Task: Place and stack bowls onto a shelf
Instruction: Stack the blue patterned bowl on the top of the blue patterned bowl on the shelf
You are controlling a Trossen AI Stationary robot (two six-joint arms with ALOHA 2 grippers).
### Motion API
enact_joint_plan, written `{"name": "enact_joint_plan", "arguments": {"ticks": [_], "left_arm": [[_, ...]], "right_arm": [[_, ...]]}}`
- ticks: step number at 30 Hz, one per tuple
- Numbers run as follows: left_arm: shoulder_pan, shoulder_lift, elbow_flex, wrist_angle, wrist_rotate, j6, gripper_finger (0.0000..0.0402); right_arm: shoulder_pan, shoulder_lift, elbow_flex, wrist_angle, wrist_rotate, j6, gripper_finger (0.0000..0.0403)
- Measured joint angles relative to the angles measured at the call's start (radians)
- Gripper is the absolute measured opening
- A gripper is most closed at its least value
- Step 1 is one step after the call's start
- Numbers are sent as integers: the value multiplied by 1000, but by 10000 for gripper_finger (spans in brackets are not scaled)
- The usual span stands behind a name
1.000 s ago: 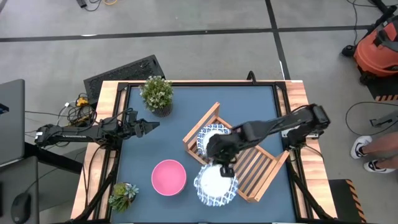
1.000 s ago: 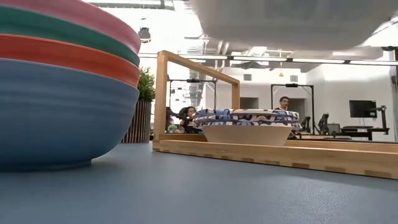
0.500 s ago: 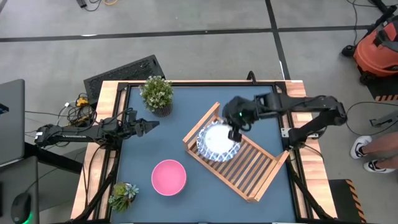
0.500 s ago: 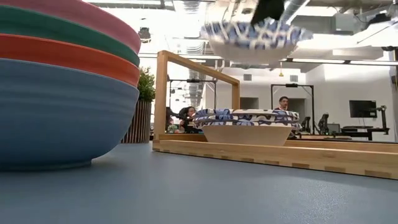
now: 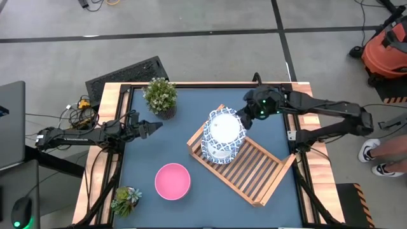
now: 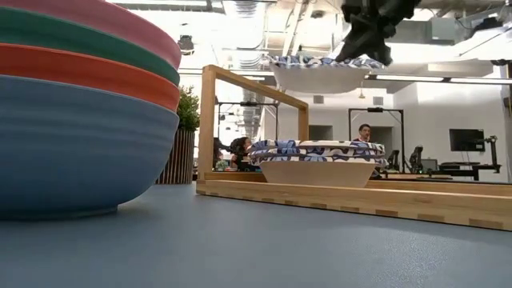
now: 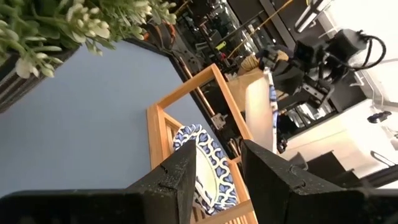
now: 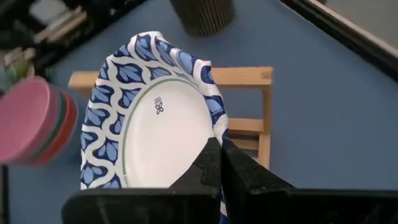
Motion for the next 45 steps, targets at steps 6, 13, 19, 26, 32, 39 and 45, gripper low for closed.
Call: {"name": "enact_joint_plan", "arguments": {"ticks": [6,13,19,26,32,39,45], "left_arm": [[0,0,0,-1,-44,1,112],[0,0,0,-8,-54,19,112],[0,0,0,-13,-55,21,112],[0,0,0,-12,-56,37,112],[0,0,0,-12,-57,37,112],[0,0,0,-12,-72,45,112],[0,0,0,-11,-80,59,112]], "right_arm": [[-1,0,-80,13,-1,150,19],[16,51,-103,32,-3,191,19],[29,125,-103,97,-5,182,25],[40,185,-103,107,-11,191,34],[39,183,-103,110,-12,201,50],[30,183,-103,115,-29,218,73],[30,183,-103,125,-86,225,110]]}}
